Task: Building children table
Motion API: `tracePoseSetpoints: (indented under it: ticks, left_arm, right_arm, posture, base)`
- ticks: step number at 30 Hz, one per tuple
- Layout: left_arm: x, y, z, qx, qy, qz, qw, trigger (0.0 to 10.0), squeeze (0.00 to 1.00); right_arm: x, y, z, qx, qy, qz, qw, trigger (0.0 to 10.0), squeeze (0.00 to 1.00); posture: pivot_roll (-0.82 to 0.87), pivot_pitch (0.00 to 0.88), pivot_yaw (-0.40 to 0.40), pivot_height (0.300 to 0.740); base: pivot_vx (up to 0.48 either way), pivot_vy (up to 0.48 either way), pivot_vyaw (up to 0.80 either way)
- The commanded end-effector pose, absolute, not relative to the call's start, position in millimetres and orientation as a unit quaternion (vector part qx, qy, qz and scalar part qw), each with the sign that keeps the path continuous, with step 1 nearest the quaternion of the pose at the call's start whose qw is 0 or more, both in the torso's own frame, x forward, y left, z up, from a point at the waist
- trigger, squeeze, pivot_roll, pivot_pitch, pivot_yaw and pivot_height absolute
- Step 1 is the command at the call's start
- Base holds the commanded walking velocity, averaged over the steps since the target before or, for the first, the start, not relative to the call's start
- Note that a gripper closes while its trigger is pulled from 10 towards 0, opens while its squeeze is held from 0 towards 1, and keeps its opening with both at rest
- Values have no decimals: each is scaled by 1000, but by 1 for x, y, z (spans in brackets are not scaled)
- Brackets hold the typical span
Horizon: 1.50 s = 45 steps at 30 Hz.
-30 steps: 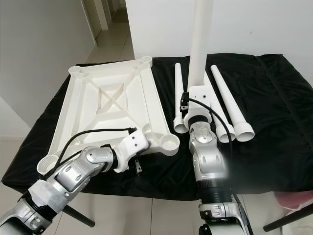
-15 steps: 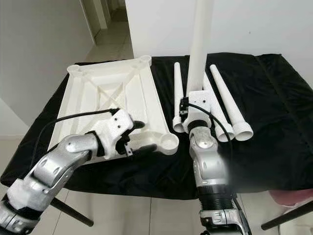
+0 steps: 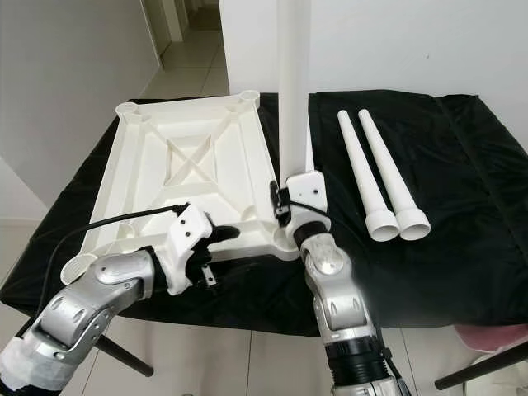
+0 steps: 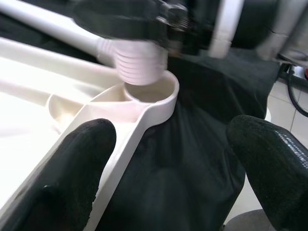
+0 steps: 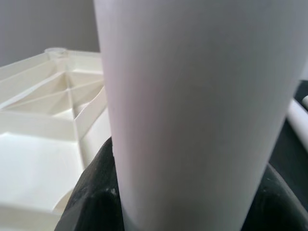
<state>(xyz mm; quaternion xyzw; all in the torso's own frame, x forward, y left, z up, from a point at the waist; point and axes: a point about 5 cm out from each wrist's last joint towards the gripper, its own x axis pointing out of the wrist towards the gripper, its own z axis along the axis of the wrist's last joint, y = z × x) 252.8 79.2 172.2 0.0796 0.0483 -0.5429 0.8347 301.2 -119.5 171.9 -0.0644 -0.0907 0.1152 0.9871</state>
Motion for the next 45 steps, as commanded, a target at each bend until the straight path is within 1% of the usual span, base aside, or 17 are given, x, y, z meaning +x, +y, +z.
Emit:
tracePoseSetpoints:
  ticks: [1, 5, 7, 11, 16, 22, 24, 27, 28, 29, 33, 35, 37, 45]
  left_arm:
    - [251, 83, 175, 69, 49, -538, 839, 10000, 0]
    - [248, 83, 176, 71, 42, -543, 836, 10000, 0]
    - [246, 82, 177, 69, 43, -541, 837, 10000, 0]
    - [246, 81, 177, 65, 46, -538, 839, 10000, 0]
    - [248, 80, 178, 63, 46, -537, 840, 10000, 0]
    - [250, 80, 181, 66, 45, -539, 839, 10000, 0]
    - [250, 80, 181, 66, 45, -539, 839, 10000, 0]
    - [251, 81, 182, 68, 45, -536, 840, 10000, 0]
    - [252, 81, 183, 69, 44, -534, 841, 10000, 0]
    - [253, 82, 184, 69, 44, -532, 843, 10000, 0]
    - [254, 82, 184, 69, 44, -531, 844, 10000, 0]
    - [254, 82, 184, 69, 44, -531, 844, 10000, 0]
    - [254, 82, 185, 69, 44, -530, 844, 10000, 0]
    - [255, 82, 186, 71, 44, -531, 843, 10000, 0]
  right_arm:
    - [297, -116, 169, -54, -95, 139, 984, 10000, 0]
    - [291, -118, 162, -50, -91, 147, 984, 10000, 0]
    - [283, -124, 153, -50, -83, 147, 984, 10000, 0]
    - [278, -128, 142, -61, -76, 156, 983, 10000, 0]
    - [283, -131, 131, -86, -70, 171, 979, 10000, 0]
    - [289, -132, 120, -125, -64, 217, 966, 10000, 0]
    - [289, -132, 120, -125, -64, 217, 966, 10000, 0]
    - [288, -131, 116, -126, -55, 245, 960, 10000, 0]
    - [287, -131, 113, -117, -46, 257, 958, 10000, 0]
    - [287, -130, 109, -85, -33, 264, 960, 10000, 0]
    - [290, -130, 106, -60, -22, 261, 963, 10000, 0]
    - [290, -130, 106, -60, -22, 261, 963, 10000, 0]
    - [295, -131, 102, -30, 5, 246, 969, 10000, 0]
    - [303, -134, 102, -10, 25, 229, 973, 10000, 0]
  posture:
    - [-60, 28, 30, 740]
    - [-56, 27, 26, 740]
    - [-56, 23, 26, 740]
    - [-60, 20, 29, 740]
    - [-63, 20, 39, 740]
    - [-60, 24, 44, 740]
    - [-60, 24, 44, 740]
    - [-56, 35, 47, 740]
    - [-56, 39, 49, 740]
    - [-54, 42, 49, 740]
    - [-55, 45, 51, 740]
    - [-55, 45, 51, 740]
    - [-54, 48, 53, 740]
    - [-54, 51, 55, 740]
  base:
    - [0, 0, 0]
    - [0, 0, 0]
    - [0, 0, 0]
    - [0, 0, 0]
    - [0, 0, 0]
    - [0, 0, 0]
    - [0, 0, 0]
    - [0, 0, 0]
    - [0, 0, 0]
    - [0, 0, 0]
    - [0, 0, 0]
    - [0, 0, 0]
    - [0, 0, 0]
    - [0, 0, 0]
